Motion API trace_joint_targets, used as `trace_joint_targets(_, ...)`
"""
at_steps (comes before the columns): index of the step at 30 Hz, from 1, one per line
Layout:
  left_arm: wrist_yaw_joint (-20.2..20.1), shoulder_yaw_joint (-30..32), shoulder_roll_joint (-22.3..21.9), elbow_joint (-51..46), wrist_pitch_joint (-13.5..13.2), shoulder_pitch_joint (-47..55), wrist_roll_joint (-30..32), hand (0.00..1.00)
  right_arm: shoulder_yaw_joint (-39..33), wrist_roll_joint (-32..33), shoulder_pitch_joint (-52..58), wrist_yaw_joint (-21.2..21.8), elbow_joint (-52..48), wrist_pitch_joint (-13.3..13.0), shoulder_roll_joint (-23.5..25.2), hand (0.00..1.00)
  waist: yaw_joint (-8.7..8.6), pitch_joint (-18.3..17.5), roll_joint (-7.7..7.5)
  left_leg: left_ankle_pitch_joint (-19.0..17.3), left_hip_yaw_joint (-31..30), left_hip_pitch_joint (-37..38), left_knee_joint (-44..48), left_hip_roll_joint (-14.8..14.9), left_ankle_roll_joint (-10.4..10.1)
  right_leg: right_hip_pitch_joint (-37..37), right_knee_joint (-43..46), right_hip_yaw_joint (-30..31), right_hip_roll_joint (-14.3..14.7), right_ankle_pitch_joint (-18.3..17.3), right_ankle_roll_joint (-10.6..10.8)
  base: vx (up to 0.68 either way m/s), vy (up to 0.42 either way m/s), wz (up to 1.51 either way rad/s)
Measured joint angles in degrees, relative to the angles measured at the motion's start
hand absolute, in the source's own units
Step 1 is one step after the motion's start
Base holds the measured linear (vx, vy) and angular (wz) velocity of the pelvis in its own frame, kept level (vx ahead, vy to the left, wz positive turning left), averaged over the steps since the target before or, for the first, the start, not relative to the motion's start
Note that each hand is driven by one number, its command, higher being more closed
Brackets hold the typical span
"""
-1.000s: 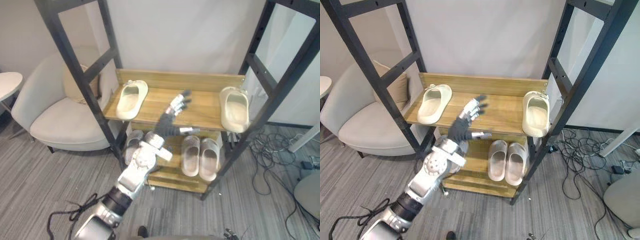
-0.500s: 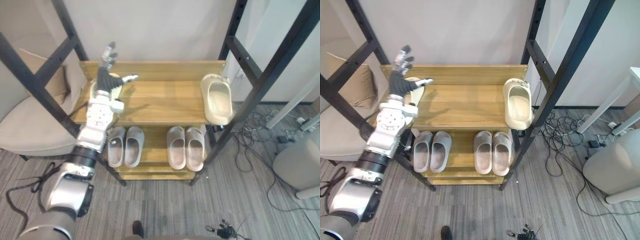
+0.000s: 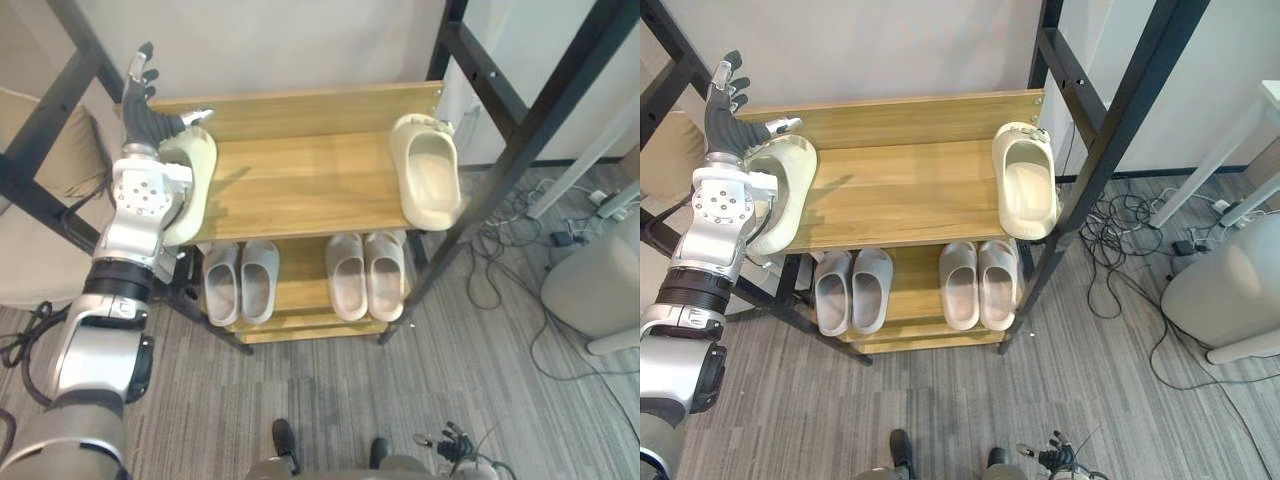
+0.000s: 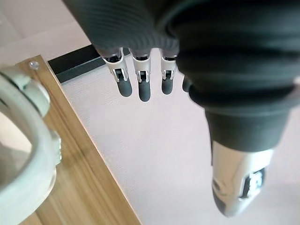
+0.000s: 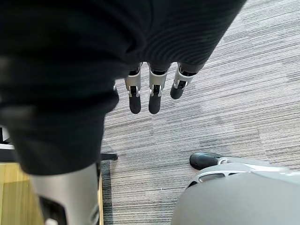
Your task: Organize the slippers on the shoe rack
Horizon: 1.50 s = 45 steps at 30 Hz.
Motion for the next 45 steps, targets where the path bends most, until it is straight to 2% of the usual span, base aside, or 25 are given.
trace_joint_targets(11, -0.48, 3.20, 0.10, -1.63, 0.80, 2.44, 2.50, 0.00, 0.41, -0.12, -0.04, 0.04, -0.05, 0.04, -0.27, 0.00, 0.51, 0.12, 0.18, -0.01, -1.85, 0.05, 0.13, -0.13, -0.01, 1.15, -0.41, -1.64, 0.09, -0.06, 0.09, 0.00, -0.004, 0.07)
trace_joint_targets(16, -0.69, 3.24, 1.65, -1.76, 1.38, 3.58, 4.63, 0.00, 0.79, -0.16, -0.41, 0.23, 0.01, 0.07, -0.44, 0.00, 0.83, 0.13, 0.17, 0.00, -2.33, 0.07, 0.28, -0.18, 0.00, 1.42, -0.41, -2.02, 0.13, -0.11, 0.13, 0.00, -0.002, 0.05)
trace_joint_targets(21, -1.63, 3.26, 2.51, -1.75, 1.99, 4.08, 8.55, 0.00, 1.81, -0.24, -1.07, 0.29, 0.40, 0.12, -0.83, 0.00, 0.88, 1.36, 0.06, 0.01, -3.06, 0.95, -0.01, -0.17, 0.01, 2.51, -0.36, -2.47, 0.19, -0.19, 0.16, -0.03, 0.000, 0.04)
trace_joint_targets(30, -1.85, 3.05, 3.43, -0.83, 3.71, 4.08, 15.12, 0.00, 1.81, -0.23, -1.08, 0.27, 0.60, 0.14, -0.81, 0.00, 0.95, 1.51, -0.10, 0.01, -3.30, 0.98, -0.01, -0.21, 0.00, 2.76, -0.43, -2.85, 0.18, -0.26, 0.21, 0.00, 0.000, 0.00)
trace_joint_targets(41, -2.68, -0.69, 3.85, 3.15, 6.08, 3.76, 24.81, 0.00, 1.72, -0.10, -2.10, 0.22, 1.56, 0.13, -0.64, 0.00, 1.01, 2.33, -0.71, -0.01, -2.47, 0.04, -0.02, -0.06, -0.02, 1.14, 0.06, -1.85, 0.15, -0.28, 0.17, -0.01, 0.004, -0.03)
trace_joint_targets(45, -2.76, -1.96, 3.90, 4.90, 6.94, 0.79, 28.43, 0.00, 1.63, -0.01, -2.25, 0.16, 1.49, 0.09, -0.63, 0.00, 1.46, 2.55, -0.88, -0.06, -2.05, -0.03, -0.02, -0.04, -0.09, 0.93, 0.04, -1.58, 0.10, -0.27, 0.18, 0.00, 0.007, -0.03)
